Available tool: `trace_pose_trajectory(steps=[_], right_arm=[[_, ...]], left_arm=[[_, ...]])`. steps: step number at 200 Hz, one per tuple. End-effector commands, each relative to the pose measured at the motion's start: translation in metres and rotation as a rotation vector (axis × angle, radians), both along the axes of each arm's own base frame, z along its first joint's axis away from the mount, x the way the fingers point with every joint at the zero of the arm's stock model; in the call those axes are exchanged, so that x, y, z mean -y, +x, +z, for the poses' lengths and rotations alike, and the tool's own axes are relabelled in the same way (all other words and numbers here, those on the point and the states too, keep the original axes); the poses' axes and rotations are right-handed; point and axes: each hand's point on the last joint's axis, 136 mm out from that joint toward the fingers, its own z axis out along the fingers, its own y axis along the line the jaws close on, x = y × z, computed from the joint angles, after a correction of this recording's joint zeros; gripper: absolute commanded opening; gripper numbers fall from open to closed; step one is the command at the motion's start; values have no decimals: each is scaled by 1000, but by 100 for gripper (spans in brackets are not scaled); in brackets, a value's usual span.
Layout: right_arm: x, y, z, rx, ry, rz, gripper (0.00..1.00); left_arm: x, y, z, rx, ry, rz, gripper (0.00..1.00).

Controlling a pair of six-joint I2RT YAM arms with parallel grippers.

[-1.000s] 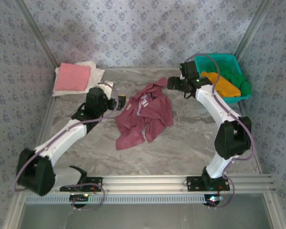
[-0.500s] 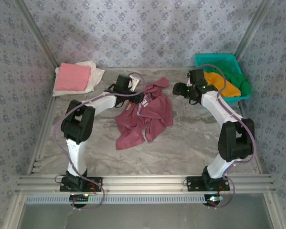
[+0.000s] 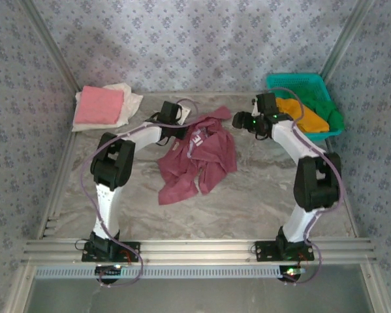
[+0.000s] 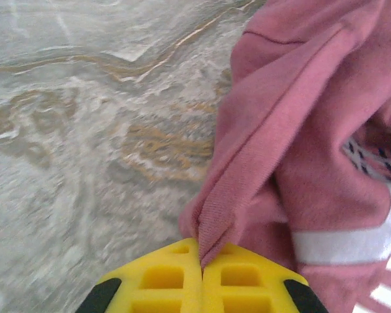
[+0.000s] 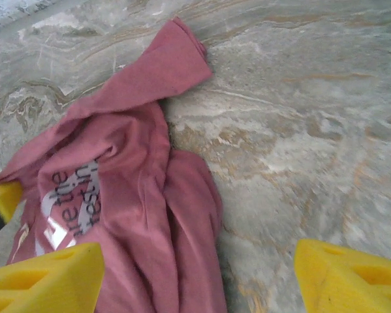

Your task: Fold and stack the t-shirts

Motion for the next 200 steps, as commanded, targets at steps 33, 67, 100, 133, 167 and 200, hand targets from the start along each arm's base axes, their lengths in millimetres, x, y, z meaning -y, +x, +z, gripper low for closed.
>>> trace_pose_trajectory(steps=[33, 67, 100, 133, 167, 200], right_arm=[[-48, 35, -12, -39, 78, 80, 75], [-58, 25, -41, -102, 54, 108, 71], [-67, 8, -74, -179, 50, 138, 60], [-80, -7, -89, -211, 23, 209, 64], [-103, -17, -96, -229, 76, 282, 63], [-123, -27, -53, -16, 2, 369, 64]], left_arm=[[-76, -8, 76, 119, 36, 168, 0], [-131, -19, 72, 77, 53, 259, 0], [-159, -26, 56, 28, 82, 325, 0], [-178, -28, 37, -40, 71, 388, 0], [-178, -30, 36, -47, 56, 395, 0], [-183, -35, 37, -56, 56, 415, 0]])
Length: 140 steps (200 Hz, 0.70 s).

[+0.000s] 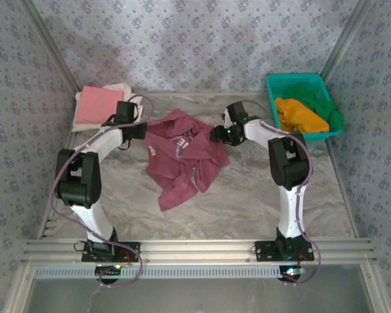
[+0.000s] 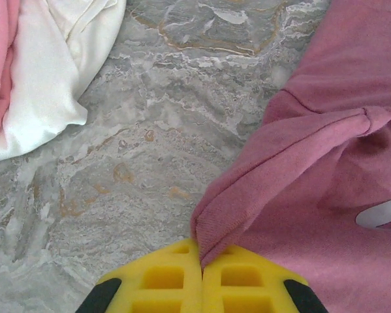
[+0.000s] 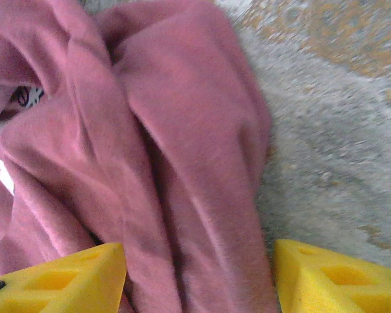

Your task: Fold and stack the t-shirts

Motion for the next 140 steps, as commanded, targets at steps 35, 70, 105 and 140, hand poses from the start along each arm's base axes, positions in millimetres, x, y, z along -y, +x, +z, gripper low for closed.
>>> trace_pose_trajectory(steps=[35, 70, 105, 140], right_arm=[[-47, -42, 82, 460, -239, 298, 65], [-91, -79, 73, 648, -457, 507, 68], [-113, -85, 55, 682, -615, 634, 70], [-118, -87, 25, 602, -635, 708, 69]], left_arm=[[-9, -14, -5, -30, -13, 43, 0], [-13, -14, -11, -39, -23, 62, 0], [-13, -12, -12, -38, -25, 63, 0], [-16, -12, -13, -40, -32, 70, 0]])
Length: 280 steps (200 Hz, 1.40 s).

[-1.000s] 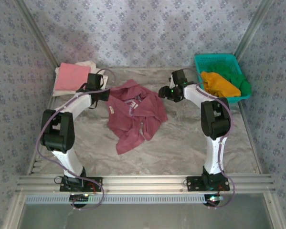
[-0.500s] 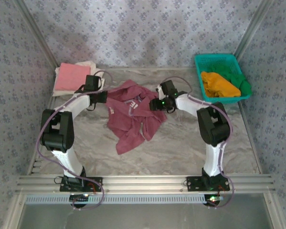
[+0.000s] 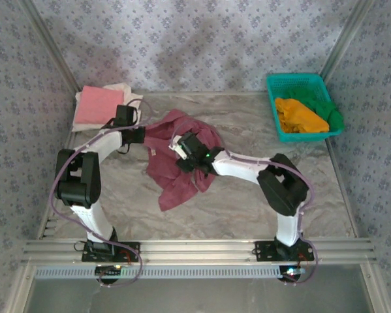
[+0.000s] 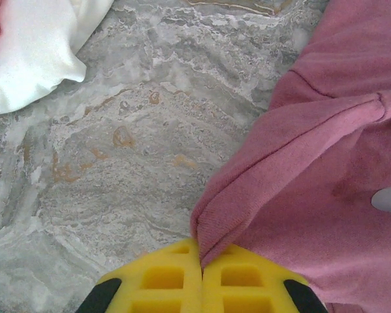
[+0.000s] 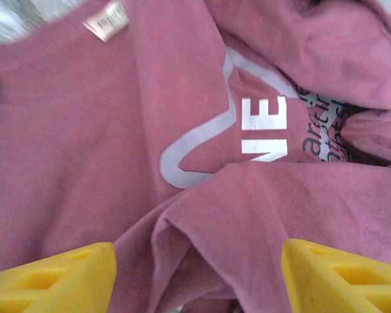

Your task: Fold and stack the t-shirts

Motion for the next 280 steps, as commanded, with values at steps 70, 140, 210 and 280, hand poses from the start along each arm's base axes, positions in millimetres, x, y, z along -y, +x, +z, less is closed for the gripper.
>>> trace_pose_trajectory(steps=[70, 140, 210, 280], right_arm=[[41, 29, 9, -41, -19, -112, 6], [75, 27, 94, -115, 309, -128, 0], [63, -53, 100, -289, 484, 90, 4], [119, -1, 127, -190, 683, -278, 46]], left_arm=[[-24, -6, 11, 19, -19, 68, 0], [-36, -12, 21, 31, 4, 81, 0], [-37, -9, 23, 36, 17, 71, 0], [-30, -6, 81, 218, -160, 155, 65]])
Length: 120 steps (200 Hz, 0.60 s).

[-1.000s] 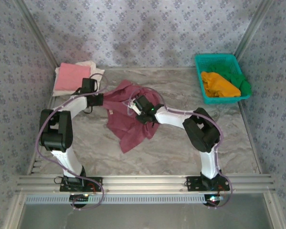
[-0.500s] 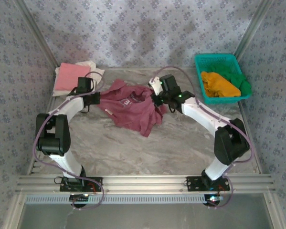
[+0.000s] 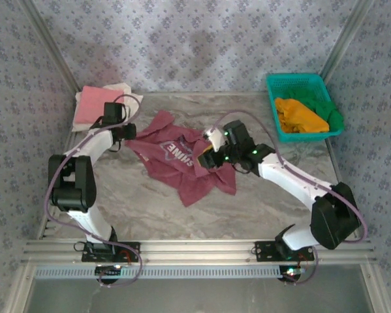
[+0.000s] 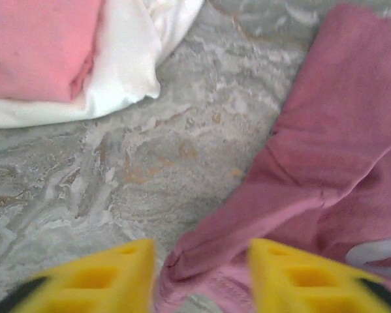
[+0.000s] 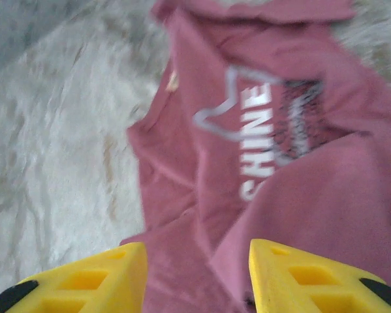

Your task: Fold and stack the t-shirts

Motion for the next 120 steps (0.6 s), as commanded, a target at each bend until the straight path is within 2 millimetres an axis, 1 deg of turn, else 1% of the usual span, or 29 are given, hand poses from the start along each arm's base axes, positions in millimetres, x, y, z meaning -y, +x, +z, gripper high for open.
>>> trace_pose_trajectory(steps=[1, 6, 13, 24, 32, 40, 44, 45, 47, 54, 57, 64, 77, 88, 100, 120], right_arm=[[45, 48, 15, -10, 86, -281, 46], [55, 58, 10, -22, 66, -338, 44], [64, 67, 2, -45, 38, -377, 43], [69, 77, -10, -85, -5, -405, 42], [70, 83, -20, -111, -47, -417, 40], [66, 85, -31, -134, -85, -408, 41], [65, 84, -42, -159, -111, -405, 43], [63, 86, -38, -152, -107, -404, 43], [61, 88, -37, -151, -110, -400, 45], [52, 87, -49, -185, -150, -377, 50], [51, 87, -50, -190, -154, -374, 50], [42, 84, -60, -213, -187, -346, 51], [29, 81, -70, -209, -234, -321, 52], [23, 81, -81, -216, -268, -319, 56], [19, 84, -89, -237, -274, -311, 59], [22, 96, -104, -249, -301, -339, 61]], left_arm=[[6, -9, 50, 158, -126, 58, 66], [5, -13, 52, 164, -148, 76, 66], [6, -20, 50, 149, -173, 100, 66], [8, -34, 41, 103, -208, 138, 66], [14, -44, 32, 70, -231, 147, 64], [24, -54, 23, 43, -249, 136, 62], [30, -59, 18, 30, -255, 129, 62], [31, -61, 17, 25, -255, 128, 62], [34, -63, 15, 18, -259, 125, 62], [44, -73, 5, -14, -273, 121, 62], [47, -76, 1, -27, -280, 121, 62], [55, -85, -8, -58, -302, 127, 62], [67, -101, -25, -115, -319, 130, 61], [77, -111, -38, -150, -329, 124, 61], [84, -120, -53, -196, -333, 125, 61], [90, -131, -76, -266, -323, 133, 62]])
